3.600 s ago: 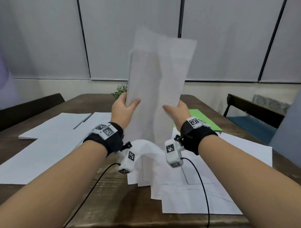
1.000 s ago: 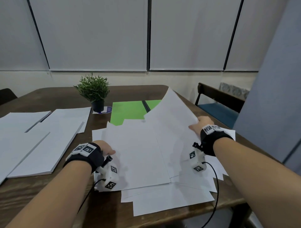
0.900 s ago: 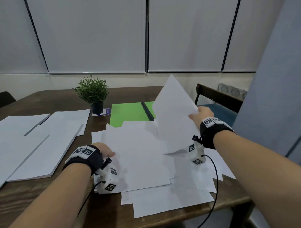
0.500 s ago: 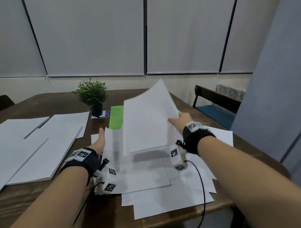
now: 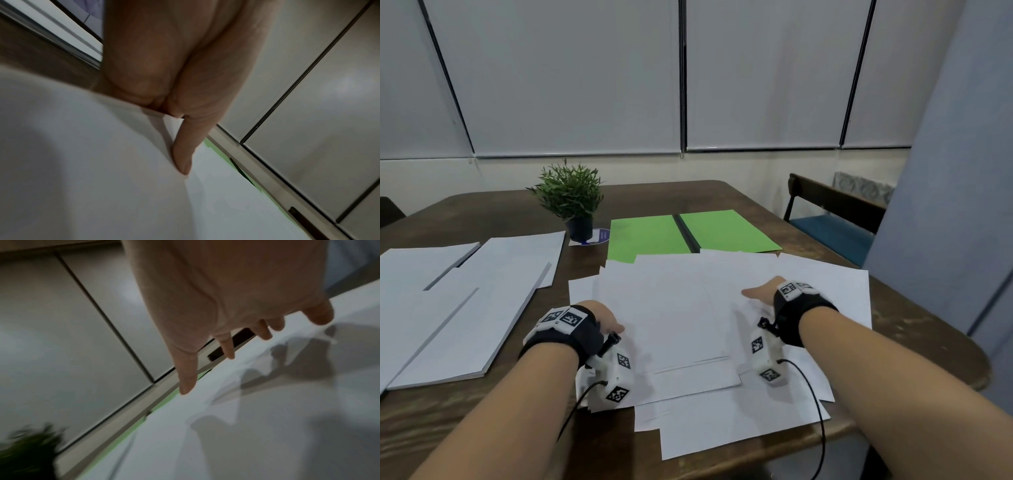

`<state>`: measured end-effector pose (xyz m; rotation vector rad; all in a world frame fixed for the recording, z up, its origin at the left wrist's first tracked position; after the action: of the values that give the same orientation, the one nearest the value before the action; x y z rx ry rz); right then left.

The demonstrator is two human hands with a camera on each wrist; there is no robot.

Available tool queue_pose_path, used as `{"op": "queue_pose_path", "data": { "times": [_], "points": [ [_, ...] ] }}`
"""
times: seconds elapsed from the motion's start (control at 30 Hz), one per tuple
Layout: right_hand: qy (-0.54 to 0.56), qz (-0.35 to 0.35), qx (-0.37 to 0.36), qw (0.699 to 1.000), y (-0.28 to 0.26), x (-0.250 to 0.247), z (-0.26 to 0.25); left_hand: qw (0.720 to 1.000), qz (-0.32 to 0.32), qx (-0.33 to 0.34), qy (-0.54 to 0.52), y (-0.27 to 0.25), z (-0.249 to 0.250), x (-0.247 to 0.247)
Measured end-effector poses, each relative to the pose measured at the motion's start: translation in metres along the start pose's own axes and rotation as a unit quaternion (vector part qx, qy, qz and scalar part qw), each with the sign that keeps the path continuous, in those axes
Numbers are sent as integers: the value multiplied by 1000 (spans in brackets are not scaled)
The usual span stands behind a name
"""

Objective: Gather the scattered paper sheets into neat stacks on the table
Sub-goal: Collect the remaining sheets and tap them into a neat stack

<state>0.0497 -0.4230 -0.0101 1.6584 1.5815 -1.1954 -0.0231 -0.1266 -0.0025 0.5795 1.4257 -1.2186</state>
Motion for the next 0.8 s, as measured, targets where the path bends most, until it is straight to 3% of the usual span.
{"op": "queue_pose_path", "data": {
  "times": [0.2,0.23,0.33,0.4,0.47,0.6,0.67,0.8],
  "points": [
    [-229,7,-31,973,-32,-47,63,999,0,24,47,0,1,0],
    [-228,-1,-2,974,-32,-46,65,998,-6,25,59,0,2,0],
    [-90,-36,81,992,-13,-31,73,995,-28,22,91,0,4,0],
    [-181,-39,68,980,13,-23,82,993,-30,30,110,-1,4,-1],
    [-196,-40,100,975,28,-19,91,990,-33,36,131,-1,5,0],
    [-235,-5,78,969,61,-16,111,986,-46,37,157,-3,7,0],
    [-225,10,94,970,64,-12,113,985,-46,34,162,-4,8,-1],
    [-188,21,75,979,18,-31,86,986,-38,31,159,-4,10,0]
  ]
}}
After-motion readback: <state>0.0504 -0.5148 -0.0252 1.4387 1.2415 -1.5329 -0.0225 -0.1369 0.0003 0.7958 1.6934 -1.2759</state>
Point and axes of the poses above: each hand's wrist, its own y-axis towards the middle knuckle, its own x-axis out of the palm, z = x × y, the point moved 2 cm from there along y, towards the middle knuckle, and after that the axes turned 4 degrees about z, right-handed, at the moved point
